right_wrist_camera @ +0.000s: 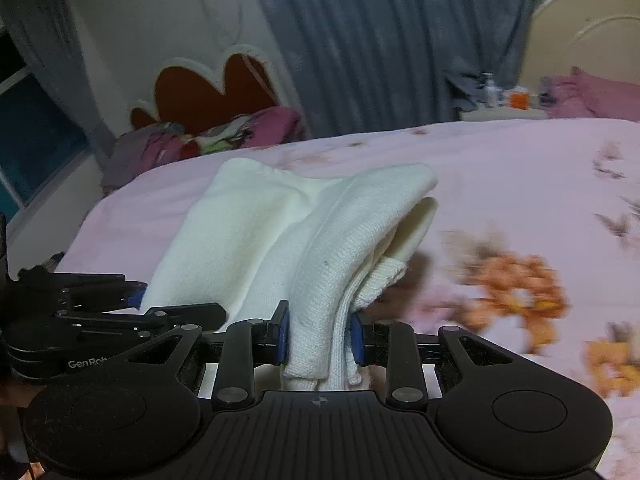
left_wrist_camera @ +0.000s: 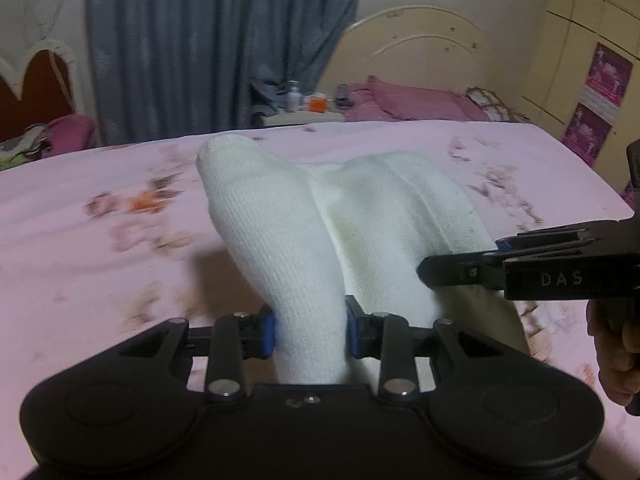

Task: Fold small clothes

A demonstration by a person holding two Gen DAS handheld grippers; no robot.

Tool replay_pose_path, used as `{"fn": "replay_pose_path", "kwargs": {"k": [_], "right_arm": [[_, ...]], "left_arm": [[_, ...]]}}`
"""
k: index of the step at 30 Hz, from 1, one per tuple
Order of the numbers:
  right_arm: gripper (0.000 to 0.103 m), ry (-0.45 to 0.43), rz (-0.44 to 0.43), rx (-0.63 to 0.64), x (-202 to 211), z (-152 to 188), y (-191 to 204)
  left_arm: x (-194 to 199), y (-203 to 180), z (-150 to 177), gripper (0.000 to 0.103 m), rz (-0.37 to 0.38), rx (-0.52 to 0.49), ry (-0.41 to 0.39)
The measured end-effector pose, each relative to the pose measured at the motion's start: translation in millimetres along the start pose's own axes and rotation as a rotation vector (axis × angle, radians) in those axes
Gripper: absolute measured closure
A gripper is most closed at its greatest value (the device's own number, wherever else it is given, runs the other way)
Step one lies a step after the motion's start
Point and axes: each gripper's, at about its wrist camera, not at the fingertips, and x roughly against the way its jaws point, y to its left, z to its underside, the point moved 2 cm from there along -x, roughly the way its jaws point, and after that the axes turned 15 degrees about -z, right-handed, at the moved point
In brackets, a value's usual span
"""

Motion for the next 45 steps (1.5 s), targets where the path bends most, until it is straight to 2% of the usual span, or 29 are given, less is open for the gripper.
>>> {"fn": "replay_pose_path", "kwargs": {"k": [7, 12, 13, 14, 15, 16, 18, 20, 21, 22, 24, 26, 27, 30, 32, 34, 35, 38, 40, 42, 45], "right_arm": [[0.074, 0.040, -0.051, 0.013, -70.1, 4.7, 49.5], [0.074, 0.078, -0.037, -0.007, -114.2, 19.7, 57.2], [0.074, 0.089, -0.018, -0.006, -121.6, 23.4, 52.0], [0.074, 0.105, 0.009, -0.009, -130.9, 28.2, 44.9], [0.074, 0.120, 0.025, -0.038, -138.9, 34.4, 33.2], [0.074, 0.097, -0.001, -0.084, -140.4, 40.9, 20.7], [0.073, 0.075, -0.031, -0.141, -137.4, 42.2, 10.7], [0.072, 0.085, -0.026, -0.115, -135.6, 41.0, 12.6], [0.068, 0.086, -0.021, -0.109, -133.4, 39.3, 12.8], [0.065, 0.076, -0.014, -0.104, -128.7, 37.5, 11.7], [0.061, 0.019, 0.041, -0.055, -115.7, 29.9, 15.0], [0.062, -0.018, 0.094, 0.018, -113.4, 22.0, 21.1], [0.063, -0.039, 0.116, 0.059, -116.4, 15.2, 24.8], [0.083, -0.021, 0.084, 0.113, -137.6, 1.7, 38.6], [0.083, 0.024, 0.097, 0.162, -156.4, 0.9, 40.8], [0.084, 0.115, 0.164, 0.204, -177.2, 10.2, 32.0], [0.084, 0.131, 0.194, 0.215, -182.3, 14.7, 23.3], [0.083, 0.121, 0.178, 0.160, -181.9, 13.0, 11.8], [0.083, 0.133, 0.195, 0.202, -187.4, 15.7, 16.0], [0.083, 0.132, 0.201, 0.203, -191.6, 15.9, 16.0], [0.083, 0.112, 0.204, 0.172, -176.4, 13.3, 22.2]], "left_arm": [[1.5, 75.1, 19.4, 0.072, -0.030, 0.046, 0.037], [-24.2, 105.2, 35.8, 0.071, 0.011, 0.104, 0.078], [-31.6, 106.8, 42.5, 0.067, 0.027, 0.107, 0.079], [-43.3, 107.5, 51.6, 0.055, 0.024, 0.103, 0.099], [-49.7, 110.4, 58.1, 0.047, 0.014, 0.124, 0.110], [-50.7, 115.2, 62.8, 0.030, -0.003, 0.161, 0.108], [-49.6, 119.2, 65.4, 0.026, 0.006, 0.190, 0.114], [-44.8, 120.8, 66.9, 0.024, 0.016, 0.182, 0.108], [-40.6, 124.9, 68.2, 0.023, 0.013, 0.176, 0.102], [-35.3, 131.8, 69.1, 0.024, 0.007, 0.178, 0.088], [-20.4, 144.7, 71.4, 0.034, 0.003, 0.187, 0.018], [-17.6, 147.0, 60.7, 0.060, 0.022, 0.188, -0.041], [-19.8, 145.5, 53.3, 0.062, 0.026, 0.186, -0.061], [-32.7, 133.3, 32.0, 0.065, 0.052, 0.171, -0.109], [-46.7, 121.2, 24.5, 0.065, 0.066, 0.159, -0.089], [-70.3, 110.3, 29.8, 0.065, 0.104, 0.130, 0.028], [-74.2, 108.3, 35.1, 0.066, 0.097, 0.130, 0.017], [-71.8, 110.7, 35.8, 0.066, 0.109, 0.148, 0.014], [-72.1, 112.2, 36.8, 0.066, 0.113, 0.148, 0.014], [-70.0, 110.3, 35.5, 0.066, 0.101, 0.122, 0.011], [-52.3, 109.1, 32.3, 0.066, 0.070, 0.082, 0.004]]}}
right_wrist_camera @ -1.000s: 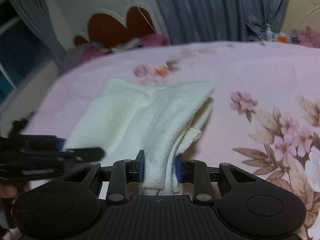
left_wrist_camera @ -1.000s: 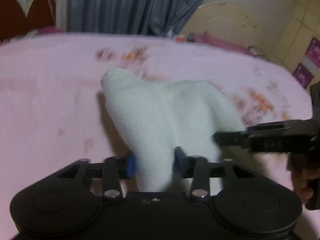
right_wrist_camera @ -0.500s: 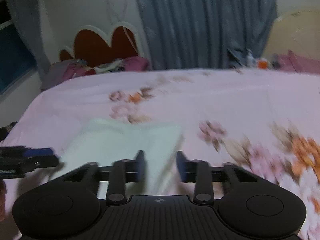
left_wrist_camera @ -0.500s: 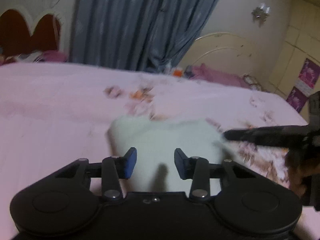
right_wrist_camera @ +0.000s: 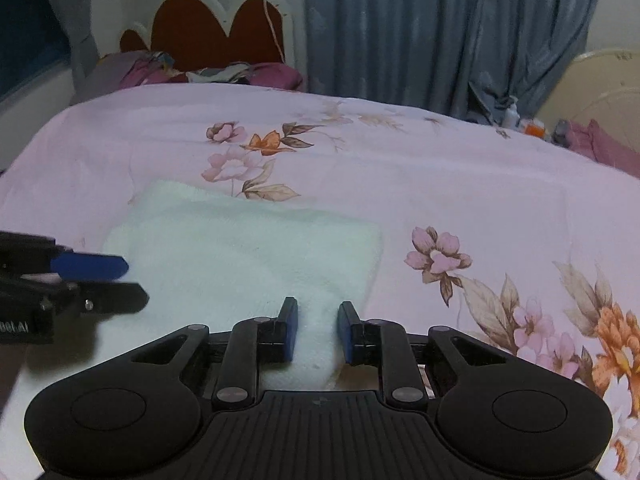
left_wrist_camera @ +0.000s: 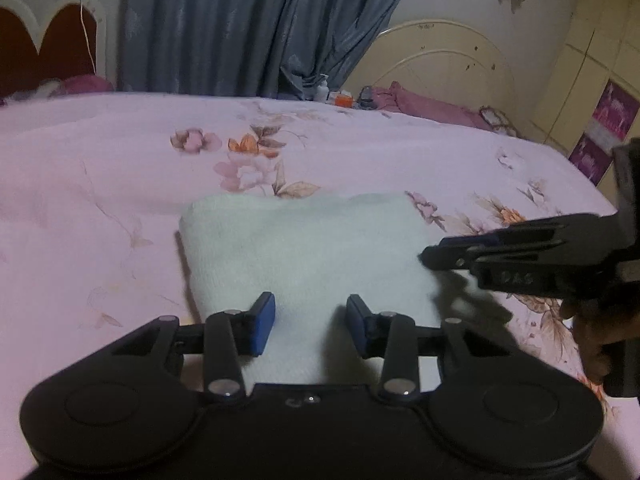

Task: Fold small clothes
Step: 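Open both grippers and press the folded sweater flat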

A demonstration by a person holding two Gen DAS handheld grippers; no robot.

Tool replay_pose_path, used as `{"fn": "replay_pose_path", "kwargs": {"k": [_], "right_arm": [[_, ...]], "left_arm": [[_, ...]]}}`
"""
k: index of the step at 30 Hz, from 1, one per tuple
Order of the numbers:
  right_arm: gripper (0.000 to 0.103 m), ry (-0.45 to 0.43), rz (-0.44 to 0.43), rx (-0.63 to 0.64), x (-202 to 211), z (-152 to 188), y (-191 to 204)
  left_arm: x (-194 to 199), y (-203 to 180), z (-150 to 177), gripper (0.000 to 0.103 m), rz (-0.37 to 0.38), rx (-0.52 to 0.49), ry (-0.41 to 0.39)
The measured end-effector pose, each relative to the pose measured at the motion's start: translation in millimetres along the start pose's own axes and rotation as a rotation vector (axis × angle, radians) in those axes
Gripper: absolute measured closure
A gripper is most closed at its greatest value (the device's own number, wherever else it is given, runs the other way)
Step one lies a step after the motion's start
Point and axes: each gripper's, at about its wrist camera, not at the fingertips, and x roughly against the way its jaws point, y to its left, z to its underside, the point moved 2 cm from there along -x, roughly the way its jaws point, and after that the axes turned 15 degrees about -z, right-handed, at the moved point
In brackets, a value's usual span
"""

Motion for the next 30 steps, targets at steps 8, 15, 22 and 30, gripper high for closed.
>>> {"fn": "replay_pose_path", "kwargs": {"k": [8, 15, 22, 30], "right_arm": [[0.083, -0.005, -0.063, 0.104, 47.5, 21.9, 42.2], [0.083, 0.059, 0.040, 0.107, 39.0, 37.4, 44.3], [0.083, 0.062, -0.056, 0.128, 73.2, 70.6, 84.7], [0.083, 0.126, -0.040, 0.088, 68.4, 115.2, 87.2]], "left_arm": [[21.8, -18.9, 20.8, 0.066, 0.008, -0.088, 0.013], [36.7, -21.3, 29.1, 0.066, -0.009, -0.073, 0.000], [76.2, -27.9, 66.7, 0.071, -0.002, -0.031, -0.005], [80.1, -34.3, 112.3, 0.071, -0.031, -0.010, 0.047]]}}
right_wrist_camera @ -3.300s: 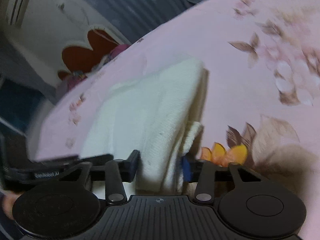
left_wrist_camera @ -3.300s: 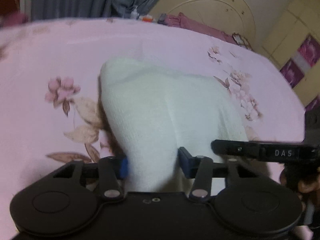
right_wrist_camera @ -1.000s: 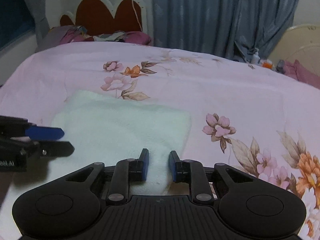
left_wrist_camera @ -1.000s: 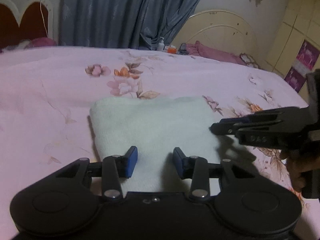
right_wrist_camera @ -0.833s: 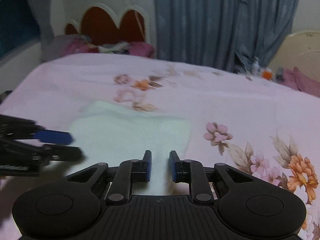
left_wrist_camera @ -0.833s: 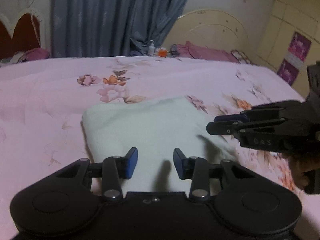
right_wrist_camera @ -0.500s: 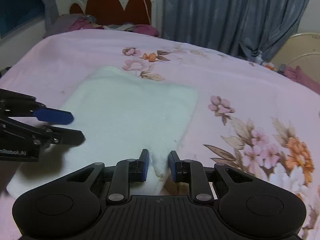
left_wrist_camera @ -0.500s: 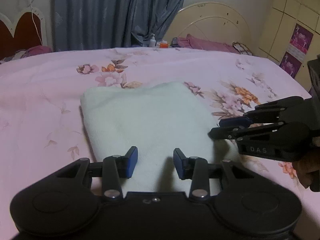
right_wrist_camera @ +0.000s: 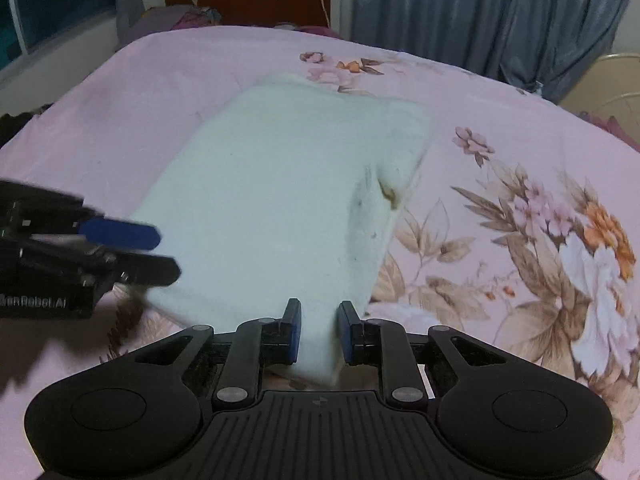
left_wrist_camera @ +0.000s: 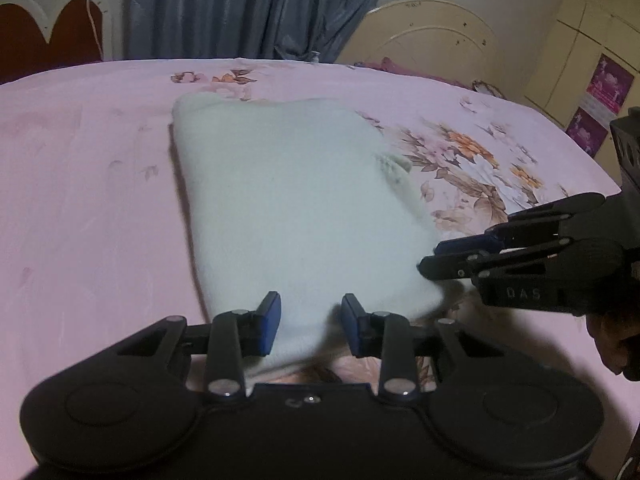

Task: Fold small clothes

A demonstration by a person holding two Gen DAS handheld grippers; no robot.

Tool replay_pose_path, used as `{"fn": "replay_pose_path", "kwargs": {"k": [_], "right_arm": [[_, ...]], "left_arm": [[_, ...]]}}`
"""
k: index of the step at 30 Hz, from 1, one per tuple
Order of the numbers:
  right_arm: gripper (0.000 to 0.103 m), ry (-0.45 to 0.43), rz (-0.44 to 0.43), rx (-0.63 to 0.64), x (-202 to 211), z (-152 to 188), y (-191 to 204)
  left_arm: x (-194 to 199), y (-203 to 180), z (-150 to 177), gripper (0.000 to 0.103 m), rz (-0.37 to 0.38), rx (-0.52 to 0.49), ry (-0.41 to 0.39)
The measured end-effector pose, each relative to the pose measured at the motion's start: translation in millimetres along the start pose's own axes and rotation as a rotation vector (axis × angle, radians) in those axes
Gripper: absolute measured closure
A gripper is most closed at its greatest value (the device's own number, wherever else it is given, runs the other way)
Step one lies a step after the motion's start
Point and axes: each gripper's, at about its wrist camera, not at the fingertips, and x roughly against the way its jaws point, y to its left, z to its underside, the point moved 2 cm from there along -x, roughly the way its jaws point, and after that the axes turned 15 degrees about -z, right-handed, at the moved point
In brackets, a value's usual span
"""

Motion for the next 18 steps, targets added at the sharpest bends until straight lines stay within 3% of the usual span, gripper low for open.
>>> {"fn": "replay_pose_path", "kwargs": {"k": [10, 12, 13, 15, 16, 17, 18], "right_arm": [[0.083, -0.012, 0.000, -0.064, 21.7, 19.1, 0.3], [0.083, -0.049, -0.004, -0.090, 41.0, 28.2, 4.0], [0.083, -0.071, 0.000, -0.098, 50.4, 31.6, 7.0], [0.083, -0.112, 0.014, -0.117, 71.4, 39.3, 10.0], [0.076, -0.136, 0.033, -0.124, 82.5, 43.1, 12.1], [0.059, -0.152, 0.060, -0.128, 91.1, 46.1, 13.7], [0.004, -0.186, 0.103, -0.129, 103.4, 51.0, 16.7]], "left_arm": [[28.0, -16.2, 21.3, 0.071, -0.069, 0.012, 0.010], [41.3, -19.5, 27.5, 0.065, -0.079, 0.025, -0.001], [48.6, -21.2, 30.5, 0.056, -0.097, 0.027, -0.014], [65.7, -25.9, 35.6, 0.013, -0.151, 0.053, -0.057], [76.2, -28.8, 39.3, 0.004, -0.194, 0.072, -0.098], [85.2, -32.8, 42.5, 0.001, -0.225, 0.075, -0.131], [91.9, -37.0, 45.0, 0.001, -0.228, 0.071, -0.133]]}}
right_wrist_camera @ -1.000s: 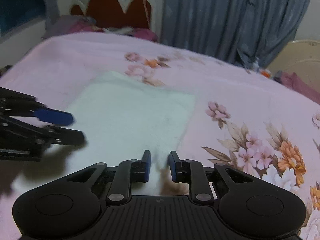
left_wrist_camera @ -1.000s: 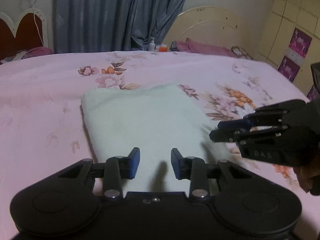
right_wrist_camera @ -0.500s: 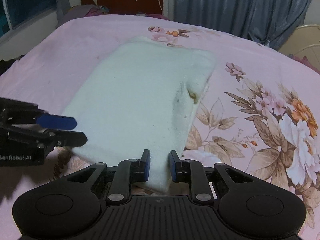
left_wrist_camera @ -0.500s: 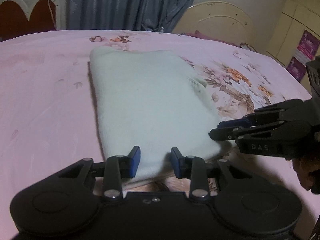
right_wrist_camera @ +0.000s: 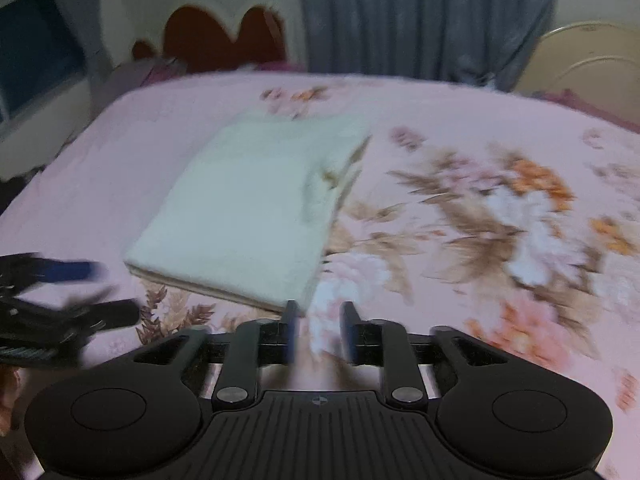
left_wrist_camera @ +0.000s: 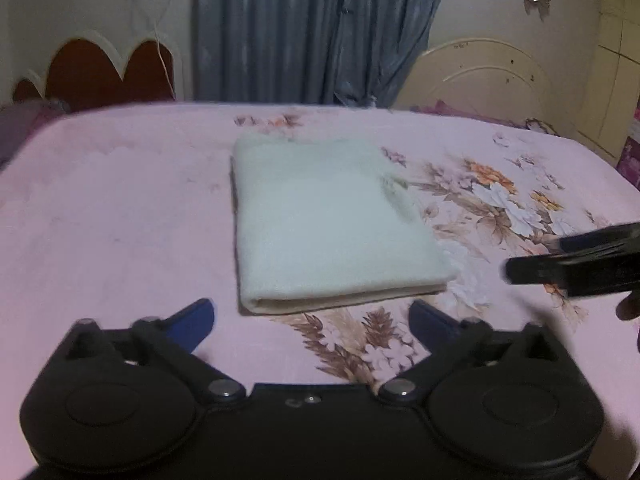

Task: Fold small clothes

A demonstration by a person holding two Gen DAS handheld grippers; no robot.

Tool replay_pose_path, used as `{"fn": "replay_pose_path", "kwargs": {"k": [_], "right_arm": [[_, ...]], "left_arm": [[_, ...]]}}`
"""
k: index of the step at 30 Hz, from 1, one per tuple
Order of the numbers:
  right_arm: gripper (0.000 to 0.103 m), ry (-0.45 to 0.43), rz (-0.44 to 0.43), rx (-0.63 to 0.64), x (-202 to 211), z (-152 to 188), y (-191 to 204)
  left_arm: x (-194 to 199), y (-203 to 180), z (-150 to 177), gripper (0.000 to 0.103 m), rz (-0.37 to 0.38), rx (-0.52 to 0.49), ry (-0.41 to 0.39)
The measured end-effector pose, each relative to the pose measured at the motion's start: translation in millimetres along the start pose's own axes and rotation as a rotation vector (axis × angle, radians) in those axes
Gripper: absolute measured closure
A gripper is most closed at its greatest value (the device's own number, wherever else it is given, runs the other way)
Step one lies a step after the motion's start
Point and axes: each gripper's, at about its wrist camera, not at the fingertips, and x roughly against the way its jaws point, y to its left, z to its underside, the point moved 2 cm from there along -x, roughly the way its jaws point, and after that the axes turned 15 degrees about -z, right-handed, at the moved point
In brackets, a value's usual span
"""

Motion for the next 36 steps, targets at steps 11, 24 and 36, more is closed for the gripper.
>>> {"fn": "replay_pose_path", "kwargs": {"k": [11, 24, 36], "right_arm": [[0.000, -0.138, 0.017, 0.000, 127.3, 45.2, 39.6], [0.000, -0.186, 0.015, 0.015, 213.0, 94.9, 94.1], [0.000, -0.211, 0.014, 0.028, 238.5, 104.0, 101.3]], "left_arm": [[116.5, -13.8, 21.2, 0.001, 0.015, 0.039, -0.055], [208.9, -11.3, 51.5, 0.001, -0.009, 0.073, -0.116], [229.1, -16.3, 57.7, 0.001, -0.017, 0.097, -0.139]]}}
